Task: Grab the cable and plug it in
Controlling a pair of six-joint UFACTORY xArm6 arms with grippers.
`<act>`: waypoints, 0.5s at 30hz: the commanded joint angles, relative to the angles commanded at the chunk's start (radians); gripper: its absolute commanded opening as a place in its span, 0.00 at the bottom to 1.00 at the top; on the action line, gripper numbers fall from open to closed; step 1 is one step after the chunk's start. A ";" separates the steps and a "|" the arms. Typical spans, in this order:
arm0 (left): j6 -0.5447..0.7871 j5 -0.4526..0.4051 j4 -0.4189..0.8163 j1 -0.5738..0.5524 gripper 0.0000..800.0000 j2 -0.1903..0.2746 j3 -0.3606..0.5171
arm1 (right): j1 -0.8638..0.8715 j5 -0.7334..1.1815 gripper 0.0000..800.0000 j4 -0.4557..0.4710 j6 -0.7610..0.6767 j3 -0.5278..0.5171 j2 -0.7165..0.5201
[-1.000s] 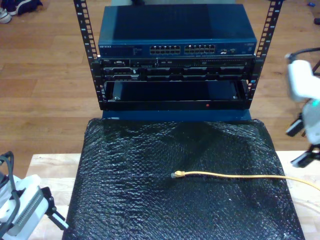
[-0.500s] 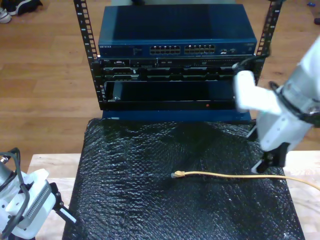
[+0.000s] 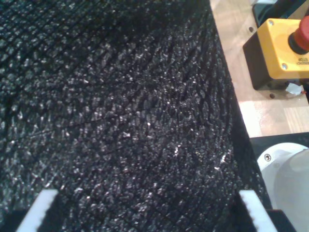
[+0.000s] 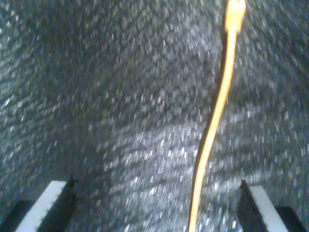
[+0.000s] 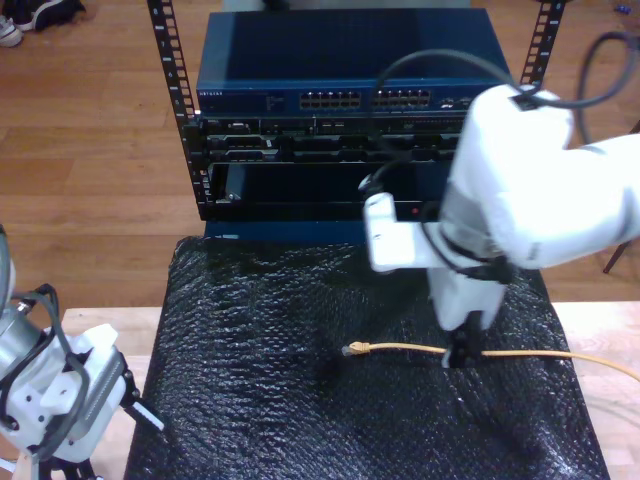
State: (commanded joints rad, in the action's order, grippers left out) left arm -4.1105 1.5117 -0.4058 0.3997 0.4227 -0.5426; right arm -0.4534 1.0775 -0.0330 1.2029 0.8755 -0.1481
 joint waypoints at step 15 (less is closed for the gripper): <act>-0.101 -0.084 0.000 -0.069 1.00 -0.055 -0.003 | -0.121 -0.055 0.99 0.193 -0.261 0.152 0.276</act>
State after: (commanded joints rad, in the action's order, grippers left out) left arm -4.2118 1.4273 -0.4058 0.3307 0.3675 -0.5457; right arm -0.5746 1.0223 0.1603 0.9421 1.0274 0.1281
